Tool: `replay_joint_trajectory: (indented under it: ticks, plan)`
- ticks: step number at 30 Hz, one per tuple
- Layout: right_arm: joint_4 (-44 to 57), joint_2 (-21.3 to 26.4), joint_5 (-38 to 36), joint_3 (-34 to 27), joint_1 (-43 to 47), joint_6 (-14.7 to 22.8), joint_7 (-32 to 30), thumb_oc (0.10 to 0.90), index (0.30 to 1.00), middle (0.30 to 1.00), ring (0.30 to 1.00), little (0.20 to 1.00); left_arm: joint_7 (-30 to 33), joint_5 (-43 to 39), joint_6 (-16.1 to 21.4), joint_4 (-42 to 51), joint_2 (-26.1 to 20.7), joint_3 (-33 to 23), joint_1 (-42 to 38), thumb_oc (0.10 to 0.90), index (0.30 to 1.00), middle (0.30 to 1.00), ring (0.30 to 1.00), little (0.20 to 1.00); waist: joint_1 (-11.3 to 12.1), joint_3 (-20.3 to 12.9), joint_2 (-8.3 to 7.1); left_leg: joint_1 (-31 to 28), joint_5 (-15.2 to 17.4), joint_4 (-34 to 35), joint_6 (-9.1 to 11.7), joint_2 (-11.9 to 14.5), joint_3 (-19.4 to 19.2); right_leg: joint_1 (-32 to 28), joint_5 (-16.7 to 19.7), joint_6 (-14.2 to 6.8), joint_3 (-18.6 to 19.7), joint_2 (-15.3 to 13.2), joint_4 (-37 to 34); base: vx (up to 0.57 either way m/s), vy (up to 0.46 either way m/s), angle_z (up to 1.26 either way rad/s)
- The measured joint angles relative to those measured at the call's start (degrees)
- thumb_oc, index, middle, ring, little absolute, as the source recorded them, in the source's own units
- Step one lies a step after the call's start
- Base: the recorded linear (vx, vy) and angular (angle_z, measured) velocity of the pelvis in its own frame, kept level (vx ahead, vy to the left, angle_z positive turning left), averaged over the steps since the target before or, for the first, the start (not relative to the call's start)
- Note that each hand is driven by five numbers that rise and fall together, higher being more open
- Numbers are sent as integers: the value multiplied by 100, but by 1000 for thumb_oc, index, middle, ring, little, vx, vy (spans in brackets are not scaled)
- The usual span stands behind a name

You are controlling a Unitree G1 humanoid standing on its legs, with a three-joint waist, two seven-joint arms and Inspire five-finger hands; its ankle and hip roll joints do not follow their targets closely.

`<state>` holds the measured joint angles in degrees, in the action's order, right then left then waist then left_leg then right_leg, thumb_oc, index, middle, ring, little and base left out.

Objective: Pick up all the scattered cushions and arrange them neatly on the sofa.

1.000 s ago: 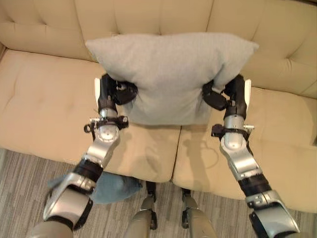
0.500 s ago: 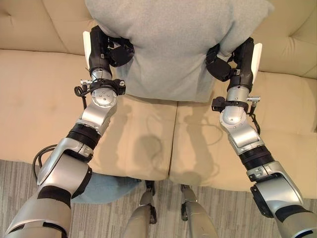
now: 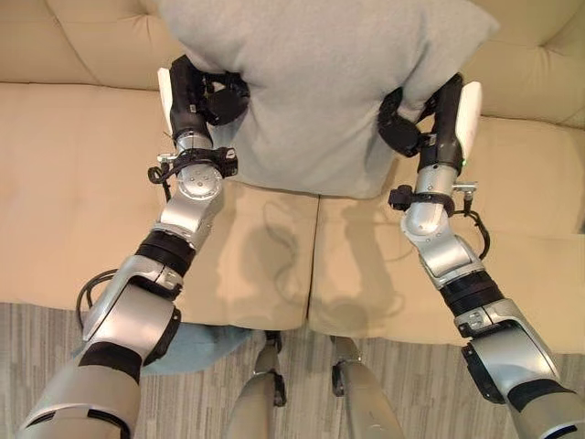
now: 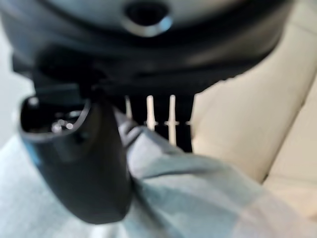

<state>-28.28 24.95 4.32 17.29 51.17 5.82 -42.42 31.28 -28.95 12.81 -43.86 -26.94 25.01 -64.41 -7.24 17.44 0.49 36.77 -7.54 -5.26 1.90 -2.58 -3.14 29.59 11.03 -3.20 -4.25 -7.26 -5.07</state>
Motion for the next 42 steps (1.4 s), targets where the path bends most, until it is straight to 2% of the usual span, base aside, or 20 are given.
replay_joint_trajectory:
  ticks: [1,2,3,5,8,11,14,16,18,23,24,26,27,30,31,32,35,37,40,42]
  plan:
    - [3,-54,22,-83,13,-20,-63,800,900,900,900,900,36,22,38,-5,13,17,1,800,900,900,900,900,0,-4,6,-85,-229,805,-87,52,-9,56,-2,-2,1,53,0,-3,-19,-7]
    - [2,-86,44,-77,50,-46,-78,800,900,900,900,900,62,33,44,-9,-5,23,-12,800,900,900,900,900,70,23,80,-113,-853,1035,-141,233,-25,58,-15,-20,10,237,2,-10,-23,-58]
    - [6,-109,113,-56,84,-59,-102,800,900,900,900,900,71,63,46,-32,-102,66,-61,800,900,900,900,900,146,27,87,-161,-1020,1038,-162,410,-3,62,-54,-61,63,373,0,-10,-27,-50]
    - [-10,-13,195,-143,80,-154,-173,800,900,900,900,900,33,150,44,-59,-157,198,-169,800,900,900,900,900,41,28,86,-147,-1020,1037,-165,323,56,72,-71,-86,-13,291,29,-3,-16,-5]
    - [-34,4,236,-175,60,-223,-160,800,900,900,900,900,-88,249,39,-71,-238,333,-169,800,900,900,900,900,49,28,88,-231,-1022,1035,-163,247,65,111,-201,-260,-12,193,236,3,-17,1]
    - [-29,217,373,-219,-20,-230,-140,800,900,900,900,900,-333,622,-8,-47,-523,415,-142,800,900,900,900,900,76,29,88,-241,-1021,1036,-162,169,62,-4,-208,-270,-24,158,67,6,-22,5]
    - [-62,694,404,-363,-274,-146,-12,800,900,900,900,900,-539,807,-12,-8,-749,299,94,800,900,900,900,900,207,50,144,-271,-1018,1036,-159,180,65,-66,-181,-256,-51,176,16,-7,-6,1]
    - [-69,757,396,-553,-385,-146,-12,800,900,900,900,900,-575,834,-46,-28,-867,248,288,800,900,900,900,900,215,51,152,-290,-993,1037,-126,197,66,-93,-182,-259,-69,192,8,-7,-18,-2]
    - [-88,943,380,-1004,-737,-75,-3,800,900,900,900,900,-608,871,-46,145,-946,-297,946,800,900,900,900,900,249,51,153,-322,-833,1037,74,246,84,-119,-191,-271,-74,237,-6,26,-27,-5]
    - [-507,1046,116,-2074,-1775,-185,87,800,900,900,900,900,-594,753,-80,598,-947,-1084,2253,800,900,900,900,900,267,52,155,-363,-831,1036,74,247,219,-225,-192,-272,-225,251,-4,25,-35,11]
    - [-457,1013,115,-2170,-2054,-175,110,800,900,900,900,900,-586,753,-64,884,-918,-1280,2640,800,900,900,900,900,271,52,155,-392,-830,1037,74,247,219,-262,-203,-286,-236,250,-5,83,-42,5]
    - [-249,893,128,-2390,-2896,-235,330,800,900,900,900,900,-589,769,-72,1571,-568,-1773,3637,800,900,900,900,900,354,57,164,-592,-797,1037,63,244,222,-473,-251,-330,-264,245,-8,56,-38,6]
    - [7,675,152,-2454,-3405,-264,433,800,900,900,900,900,-567,772,-56,1940,-282,-1977,4221,800,900,900,900,900,349,58,165,-789,-772,1038,81,242,244,-687,-297,-332,-303,243,-10,86,-42,10]
    - [231,448,329,-2463,-3854,-274,692,800,900,900,900,900,-670,810,-67,2138,35,-2068,4724,800,900,900,900,900,351,30,211,-1110,-480,1041,146,306,286,-1007,-409,-337,-334,302,-13,70,-49,1]
    - [465,377,389,-2523,-3968,-272,743,800,900,900,900,900,-701,850,-65,2306,150,-2155,4890,800,900,900,900,900,351,30,211,-1158,-475,1042,142,308,284,-1057,-413,-330,-333,306,-14,97,-75,3]
    - [975,298,597,-2557,-4482,-219,920,800,900,900,900,900,-827,903,-56,2698,402,-2176,5350,800,900,900,900,900,350,18,232,-1301,-431,1042,186,305,309,-1220,-426,-318,-353,305,-13,104,-78,7]
    - [1329,220,829,-2406,-5219,-157,1372,800,900,900,900,900,-1289,1099,-70,2903,628,-2025,6116,800,900,900,900,900,333,0,239,-1783,-339,1043,117,276,394,-1753,-525,-298,-482,288,-13,57,-54,16]
    - [1350,174,921,-2321,-5558,-127,1622,800,900,900,900,900,-1441,1207,-137,2890,647,-1921,6505,800,900,900,900,900,350,-253,254,-1872,-286,1045,97,273,425,-1863,-615,-281,-514,291,-14,23,-58,16]
    - [1207,94,1050,-2111,-5902,-99,1892,800,900,900,900,900,-1552,1404,-226,2708,730,-1884,6937,800,900,900,900,900,369,-320,298,-2118,-270,1044,119,258,562,-2198,-671,-263,-656,301,-11,47,-88,23]
    - [1015,71,1062,-1887,-6042,-100,2062,800,900,900,900,900,-1640,1570,-250,2465,827,-1799,7113,800,900,900,900,900,371,-374,266,-2340,-255,1044,140,249,628,-2450,-735,-233,-733,303,-13,31,-76,31]
